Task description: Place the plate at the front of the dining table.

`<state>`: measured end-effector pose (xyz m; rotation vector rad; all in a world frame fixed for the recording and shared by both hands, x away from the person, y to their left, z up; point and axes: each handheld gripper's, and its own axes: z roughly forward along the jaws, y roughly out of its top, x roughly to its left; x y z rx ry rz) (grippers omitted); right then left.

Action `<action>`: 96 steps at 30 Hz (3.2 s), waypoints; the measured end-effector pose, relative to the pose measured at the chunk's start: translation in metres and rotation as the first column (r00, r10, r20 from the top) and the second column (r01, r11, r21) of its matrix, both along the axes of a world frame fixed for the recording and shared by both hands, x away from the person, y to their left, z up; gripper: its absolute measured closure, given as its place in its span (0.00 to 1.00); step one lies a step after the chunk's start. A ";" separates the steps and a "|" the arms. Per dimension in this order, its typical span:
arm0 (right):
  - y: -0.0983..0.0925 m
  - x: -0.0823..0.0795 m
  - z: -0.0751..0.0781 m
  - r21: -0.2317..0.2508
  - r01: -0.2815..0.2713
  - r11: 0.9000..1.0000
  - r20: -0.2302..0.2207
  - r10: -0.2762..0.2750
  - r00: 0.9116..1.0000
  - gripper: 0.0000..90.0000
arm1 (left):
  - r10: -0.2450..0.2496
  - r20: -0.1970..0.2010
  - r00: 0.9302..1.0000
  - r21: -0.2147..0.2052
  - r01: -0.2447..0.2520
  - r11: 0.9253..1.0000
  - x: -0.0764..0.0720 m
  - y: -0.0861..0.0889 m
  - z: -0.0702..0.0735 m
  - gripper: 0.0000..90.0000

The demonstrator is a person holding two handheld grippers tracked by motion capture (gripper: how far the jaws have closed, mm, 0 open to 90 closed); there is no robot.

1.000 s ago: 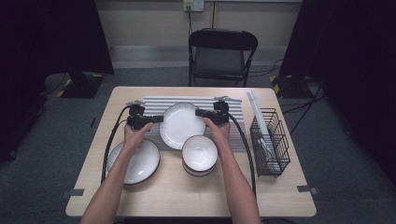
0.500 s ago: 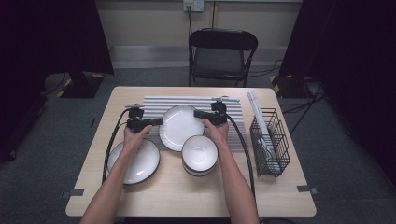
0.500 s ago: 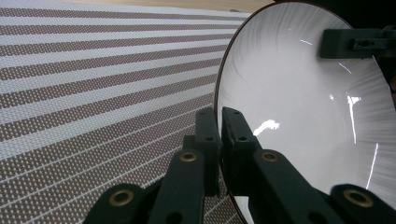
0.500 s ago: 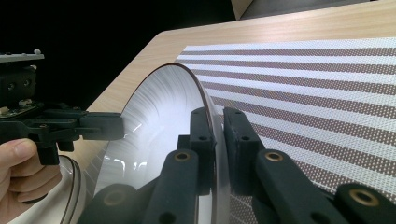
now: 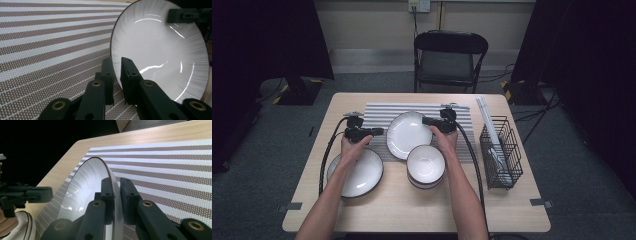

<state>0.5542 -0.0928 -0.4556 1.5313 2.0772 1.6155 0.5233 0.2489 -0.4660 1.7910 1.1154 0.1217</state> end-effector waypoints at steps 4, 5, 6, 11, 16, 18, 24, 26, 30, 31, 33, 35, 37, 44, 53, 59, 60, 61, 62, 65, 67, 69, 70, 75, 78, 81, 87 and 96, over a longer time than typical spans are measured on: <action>0.000 0.003 0.000 -0.007 0.005 1.000 0.000 -0.005 1.000 0.91 | 0.006 0.001 1.000 -0.006 -0.006 1.000 -0.004 0.004 -0.001 0.90; 0.000 0.004 0.000 -0.012 0.008 1.000 -0.005 -0.008 1.000 0.91 | 0.006 0.000 1.000 -0.004 -0.006 1.000 -0.006 0.006 -0.002 0.90; 0.000 0.006 0.000 -0.016 0.004 1.000 -0.008 -0.004 1.000 0.91 | 0.008 0.000 1.000 -0.004 -0.008 1.000 -0.007 0.007 -0.002 0.90; 0.003 0.011 0.001 -0.015 0.005 1.000 -0.006 -0.005 1.000 0.91 | 0.008 0.000 1.000 0.002 -0.008 1.000 -0.010 0.014 -0.001 0.89; 0.006 0.020 0.004 -0.021 -0.002 1.000 -0.009 0.002 1.000 0.91 | -0.006 0.011 1.000 0.026 0.006 1.000 -0.013 0.014 0.004 0.89; 0.008 0.023 0.004 -0.016 0.008 1.000 -0.003 -0.008 1.000 0.91 | -0.003 0.014 1.000 0.025 0.003 1.000 -0.014 0.014 0.006 0.89; 0.008 0.026 -0.005 -0.021 0.019 1.000 -0.025 -0.020 0.999 0.92 | -0.009 0.026 1.000 0.026 0.008 1.000 -0.017 0.016 0.010 0.88; 0.007 0.026 -0.007 -0.033 0.031 0.999 -0.029 -0.032 0.999 0.93 | -0.009 0.026 1.000 0.030 0.008 1.000 -0.018 0.017 0.010 0.88; 0.004 0.026 -0.012 -0.049 0.049 0.998 -0.035 -0.051 0.998 0.94 | -0.006 0.041 0.999 0.034 0.004 0.999 -0.021 0.019 0.011 0.87; 0.003 0.026 -0.014 -0.050 0.054 0.997 -0.043 -0.056 0.998 0.94 | -0.009 0.043 0.999 0.036 0.007 0.999 -0.021 0.020 0.011 0.87; 0.001 0.024 -0.017 -0.055 0.068 0.996 -0.045 -0.070 0.997 0.95 | -0.004 0.037 0.999 0.038 0.003 0.999 -0.023 0.022 0.009 0.87; -0.001 0.023 -0.020 -0.072 0.075 0.995 -0.046 -0.079 0.996 0.95 | 0.007 0.037 0.999 0.036 -0.008 0.999 -0.025 0.027 0.007 0.87; -0.001 0.023 -0.022 -0.063 0.079 0.995 -0.051 -0.082 0.995 0.95 | 0.010 0.032 0.999 0.035 -0.011 0.999 -0.026 0.031 0.006 0.87; 0.001 0.027 -0.021 -0.085 0.075 0.994 -0.050 -0.080 0.996 0.95 | 0.021 0.049 0.999 0.026 -0.023 0.999 -0.029 0.037 0.011 0.86; -0.002 0.029 -0.026 -0.134 0.087 0.987 -0.039 -0.093 0.995 0.95 | 0.011 0.052 0.999 0.034 -0.013 0.999 -0.030 0.035 0.011 0.86; -0.009 0.028 -0.028 -0.192 0.094 0.977 -0.056 -0.107 0.993 0.95 | 0.018 0.046 0.999 0.019 -0.019 1.000 -0.030 0.034 0.012 0.85; -0.010 0.027 -0.028 -0.190 0.090 0.978 -0.051 -0.101 0.994 0.96 | 0.015 0.050 0.999 0.020 -0.016 1.000 -0.030 0.034 0.012 0.84; -0.010 0.026 -0.028 -0.194 0.090 0.977 -0.046 -0.101 0.994 0.95 | 0.013 0.049 0.999 0.022 -0.014 1.000 -0.030 0.033 0.012 0.84; -0.009 0.026 -0.027 -0.201 0.093 0.975 -0.041 -0.103 0.994 0.94 | 0.013 0.049 0.999 0.026 -0.014 1.000 -0.031 0.032 0.012 0.84; -0.007 0.024 -0.025 -0.222 0.095 0.970 -0.025 -0.103 0.994 0.92 | 0.013 0.052 0.999 0.033 -0.014 0.999 -0.031 0.032 0.013 0.82; -0.007 0.023 -0.025 -0.219 0.099 0.971 -0.024 -0.107 0.994 0.92 | 0.013 0.049 0.999 0.040 -0.015 0.999 -0.032 0.033 0.012 0.78; -0.008 0.021 -0.024 -0.217 0.101 0.971 -0.017 -0.108 0.994 0.92 | 0.014 0.050 0.999 0.045 -0.016 0.999 -0.032 0.034 0.012 0.76; -0.009 0.021 -0.024 -0.218 0.102 0.971 -0.015 -0.108 0.994 0.92 | 0.018 0.048 0.999 0.048 -0.020 0.999 -0.032 0.035 0.012 0.74; -0.010 0.016 -0.021 -0.218 0.106 0.970 -0.006 -0.110 0.994 0.89 | 0.027 0.053 0.998 0.058 -0.030 0.998 -0.036 0.038 0.011 0.65; -0.008 0.013 -0.019 -0.241 0.104 0.965 0.000 -0.107 0.994 0.87 | 0.030 0.051 0.998 0.066 -0.033 0.997 -0.040 0.041 0.008 0.62; -0.010 0.008 -0.019 -0.240 0.105 0.965 0.009 -0.106 0.994 0.86 | 0.024 0.037 0.999 0.073 -0.027 0.997 -0.041 0.044 0.007 0.58; -0.015 -0.001 -0.016 -0.216 0.099 0.971 0.027 -0.096 0.995 0.81 | 0.010 0.038 0.999 0.044 -0.012 0.999 -0.042 0.046 0.008 0.58; -0.023 -0.018 -0.007 -0.242 0.094 0.966 0.069 -0.079 0.994 0.72 | 0.010 0.030 1.000 0.076 -0.012 0.997 -0.045 0.046 0.010 0.51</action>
